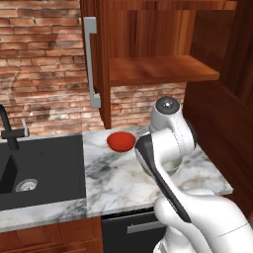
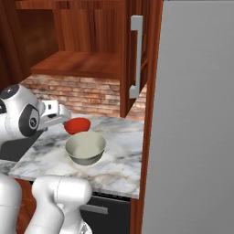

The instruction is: Pick up the bowls on the counter and stack them on top of one another in the open cabinet. Place the smaller bowl on top of the larger bowl.

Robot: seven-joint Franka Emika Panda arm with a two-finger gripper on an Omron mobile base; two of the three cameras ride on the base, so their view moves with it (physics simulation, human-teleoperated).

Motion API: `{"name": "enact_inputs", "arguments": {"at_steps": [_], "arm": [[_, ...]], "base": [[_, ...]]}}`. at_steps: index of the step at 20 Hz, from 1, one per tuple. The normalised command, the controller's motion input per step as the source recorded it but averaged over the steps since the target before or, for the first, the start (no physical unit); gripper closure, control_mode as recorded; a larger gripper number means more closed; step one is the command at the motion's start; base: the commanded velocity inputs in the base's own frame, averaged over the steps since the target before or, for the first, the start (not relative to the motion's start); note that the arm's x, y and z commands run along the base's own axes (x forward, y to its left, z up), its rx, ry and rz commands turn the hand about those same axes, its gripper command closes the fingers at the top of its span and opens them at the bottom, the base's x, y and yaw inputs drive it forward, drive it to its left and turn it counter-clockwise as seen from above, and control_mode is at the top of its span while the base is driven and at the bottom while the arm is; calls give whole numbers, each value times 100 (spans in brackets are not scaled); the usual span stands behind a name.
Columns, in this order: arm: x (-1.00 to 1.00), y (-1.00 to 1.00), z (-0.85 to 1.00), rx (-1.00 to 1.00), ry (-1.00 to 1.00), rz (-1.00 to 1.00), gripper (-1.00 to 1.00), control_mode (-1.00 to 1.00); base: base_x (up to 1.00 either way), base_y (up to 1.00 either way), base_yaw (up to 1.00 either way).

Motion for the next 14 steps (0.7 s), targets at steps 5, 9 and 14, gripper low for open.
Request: {"name": "enact_inputs", "arguments": {"at_steps": [5, 9, 14], "arm": [[11, 15, -10, -2, 0, 0, -100, -100], [13, 9, -15, -2, 0, 0, -100, -100], [14, 1, -19, -2, 0, 0, -100, -100]], "base": [[0, 0, 0], [0, 0, 0], [0, 0, 0]]}}
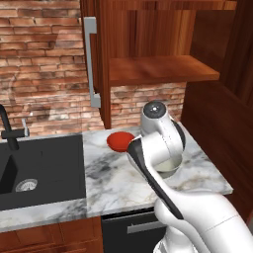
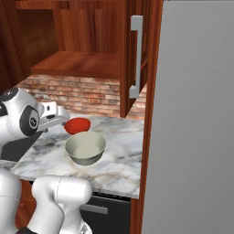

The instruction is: Pick up the bowls on the counter and stack them on top of one another in the open cabinet. Place the smaller bowl on top of the larger bowl.

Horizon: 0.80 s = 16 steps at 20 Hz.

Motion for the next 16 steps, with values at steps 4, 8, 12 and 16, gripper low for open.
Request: {"name": "enact_inputs", "arguments": {"at_steps": [4, 8, 12, 16], "arm": [[16, 0, -19, -2, 0, 0, -100, -100], [18, 1, -14, -2, 2, 0, -100, -100], [19, 7, -9, -3, 5, 0, -100, -100], [18, 6, -10, -3, 5, 0, -100, -100]], "base": [[0, 0, 0], [0, 0, 0], [0, 0, 0], [0, 0, 0]]}}
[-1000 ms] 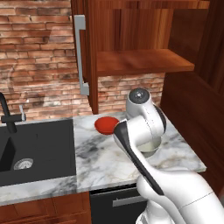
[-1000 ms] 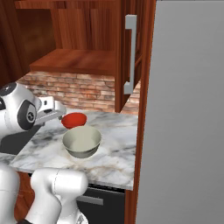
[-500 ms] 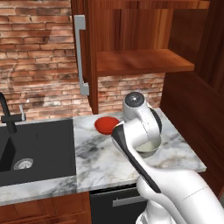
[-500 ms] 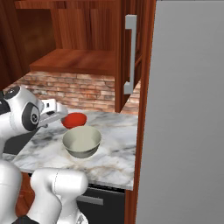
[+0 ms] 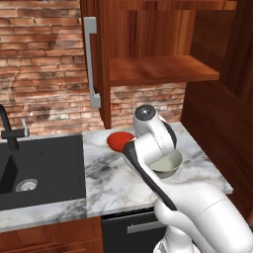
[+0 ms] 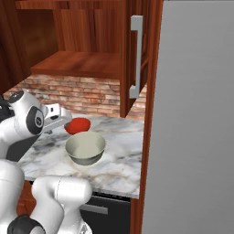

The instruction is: Pick up the bowls on the counter and stack them on top of one another in the open cabinet. Place the smaller bowl on top of the larger bowl.

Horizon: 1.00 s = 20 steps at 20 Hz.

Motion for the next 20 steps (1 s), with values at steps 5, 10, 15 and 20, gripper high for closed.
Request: {"name": "enact_inputs", "arguments": {"at_steps": [5, 10, 15, 20], "arm": [[18, 6, -9, -2, 4, 0, -100, -100], [16, 6, -10, -2, 4, 0, -100, -100], [12, 7, -10, -1, 1, 0, -100, -100], [1, 6, -12, -1, 0, 0, -100, -100]], "base": [[0, 0, 0], [0, 0, 0], [0, 0, 0], [0, 0, 0]]}}
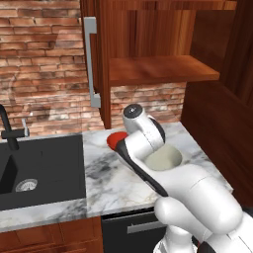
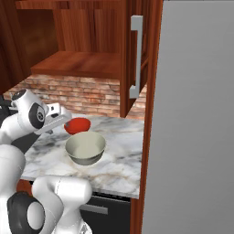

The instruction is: Pick up the bowls on the counter and stack them on top of one another in the open cabinet. Place the smaller bowl on top of the larger bowl.

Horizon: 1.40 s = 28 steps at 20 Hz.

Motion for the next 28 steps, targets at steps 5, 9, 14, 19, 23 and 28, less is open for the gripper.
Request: {"name": "enact_inputs", "arguments": {"at_steps": [5, 9, 14, 19, 23, 28], "arm": [[0, 5, -14, 0, -2, -1, -100, -100], [5, 3, -9, 0, -2, -2, -100, -100], [17, 0, -1, 0, 0, -2, -100, -100], [25, 1, -1, 0, 0, -2, -100, -100], [20, 9, -5, 0, 2, 0, -100, -100], [5, 10, -9, -2, 4, 0, -100, -100]], "base": [[0, 0, 0], [0, 0, 0], [0, 0, 0], [0, 0, 0], [0, 0, 0], [0, 0, 0]]}}
